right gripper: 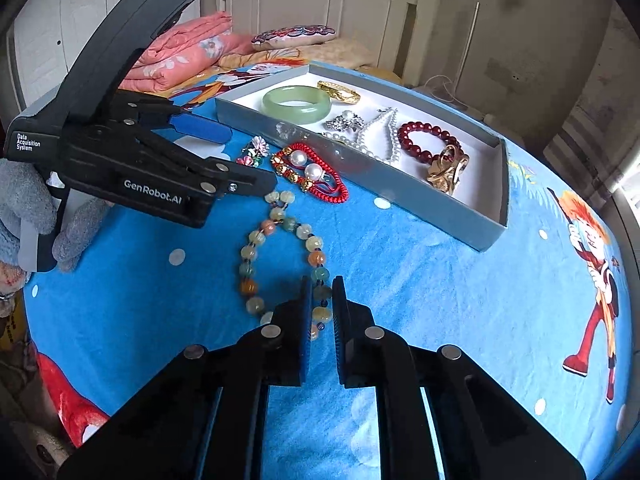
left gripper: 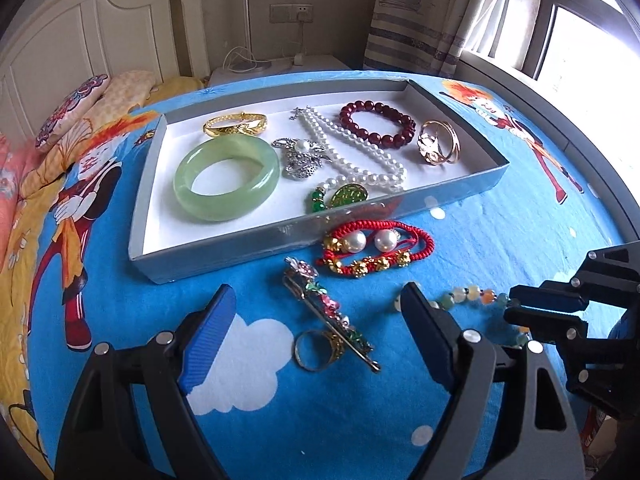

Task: Organize jewelry
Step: 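Grasp multicolour bead bracelet with right gripper while left gripper grasps jeweled hairpin, then carry bead bracelet into tray with right gripper while left gripper lowers hairpin there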

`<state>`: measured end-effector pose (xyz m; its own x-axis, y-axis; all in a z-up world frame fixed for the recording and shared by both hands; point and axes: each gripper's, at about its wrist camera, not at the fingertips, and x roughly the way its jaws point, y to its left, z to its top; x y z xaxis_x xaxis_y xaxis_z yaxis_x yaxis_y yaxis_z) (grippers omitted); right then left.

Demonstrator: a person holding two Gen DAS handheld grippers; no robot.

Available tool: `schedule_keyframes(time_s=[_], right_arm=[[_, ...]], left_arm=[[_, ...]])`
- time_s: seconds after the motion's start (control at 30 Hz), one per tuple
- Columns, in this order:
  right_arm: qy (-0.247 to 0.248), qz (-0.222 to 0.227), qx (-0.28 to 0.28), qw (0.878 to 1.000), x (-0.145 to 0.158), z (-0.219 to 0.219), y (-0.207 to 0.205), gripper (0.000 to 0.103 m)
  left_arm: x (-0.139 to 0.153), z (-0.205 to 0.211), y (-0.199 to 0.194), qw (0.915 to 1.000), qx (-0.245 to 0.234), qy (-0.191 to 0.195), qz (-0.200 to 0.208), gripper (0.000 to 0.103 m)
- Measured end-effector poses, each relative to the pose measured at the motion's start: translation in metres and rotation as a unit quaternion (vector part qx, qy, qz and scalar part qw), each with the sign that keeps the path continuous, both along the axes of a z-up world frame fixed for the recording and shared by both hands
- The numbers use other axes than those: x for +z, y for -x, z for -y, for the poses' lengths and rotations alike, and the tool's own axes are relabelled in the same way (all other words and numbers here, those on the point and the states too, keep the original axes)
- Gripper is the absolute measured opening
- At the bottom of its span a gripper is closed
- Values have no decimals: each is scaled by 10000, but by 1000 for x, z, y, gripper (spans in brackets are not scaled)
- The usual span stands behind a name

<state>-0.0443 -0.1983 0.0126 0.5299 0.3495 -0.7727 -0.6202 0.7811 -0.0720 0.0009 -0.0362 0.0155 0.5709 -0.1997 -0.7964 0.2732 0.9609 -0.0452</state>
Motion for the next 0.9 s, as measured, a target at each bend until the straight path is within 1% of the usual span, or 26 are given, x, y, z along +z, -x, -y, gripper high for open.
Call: schedule_keyframes(time_s=[0.03, 0.1, 0.17, 0.23, 0.33, 0.37, 0.4, 0.43, 0.47, 0.5, 0.57, 0.67, 0.9], right_arm=[[-3, 3, -31, 10000, 0, 3, 0, 10], [-16, 6, -105, 9999, 1, 9, -1, 10], [-46, -3, -177, 9998, 0, 15, -2, 10], [-73, 7, -244, 9997, 1, 20, -2, 10], [-128, 25, -337, 9993, 2, 27, -2, 10], [-147, 35, -364, 9992, 3, 29, -2, 10], [-165, 49, -390, 9991, 3, 30, -2, 10], [-182, 66, -419, 9989, 4, 32, -2, 10], [-194, 84, -444, 9988, 5, 34, -2, 10], [-203, 122, -475, 9986, 6, 35, -1, 10], [-211, 229, -533, 9981, 8, 38, 0, 10], [-152, 465, -633, 9968, 11, 41, 4, 10], [-258, 760, -860, 9931, 24, 54, 4, 10]], left_arm=[[0, -3, -1, 10000, 14, 39, -31, 81], [-2, -5, -2, 10000, 38, 0, -63, 76], [-3, -7, -3, 10000, 52, -11, -59, 75], [-3, -6, -3, 10000, 59, -55, -27, 68], [-2, -4, -3, 10000, 13, -89, 4, 48], [-1, -3, -3, 9999, -15, -116, 13, 34], [0, -2, -2, 9999, -67, -130, 8, 27], [0, -1, -2, 9999, -123, -110, -9, 23], [1, -1, -1, 9998, -167, -82, -11, 14], [2, 0, 0, 9998, -176, -98, 18, 9], [4, 1, 3, 9997, -164, -162, 126, 9], [10, 0, 8, 9995, -198, -106, 230, 9], [32, -11, 15, 9988, -169, -96, 438, 9]])
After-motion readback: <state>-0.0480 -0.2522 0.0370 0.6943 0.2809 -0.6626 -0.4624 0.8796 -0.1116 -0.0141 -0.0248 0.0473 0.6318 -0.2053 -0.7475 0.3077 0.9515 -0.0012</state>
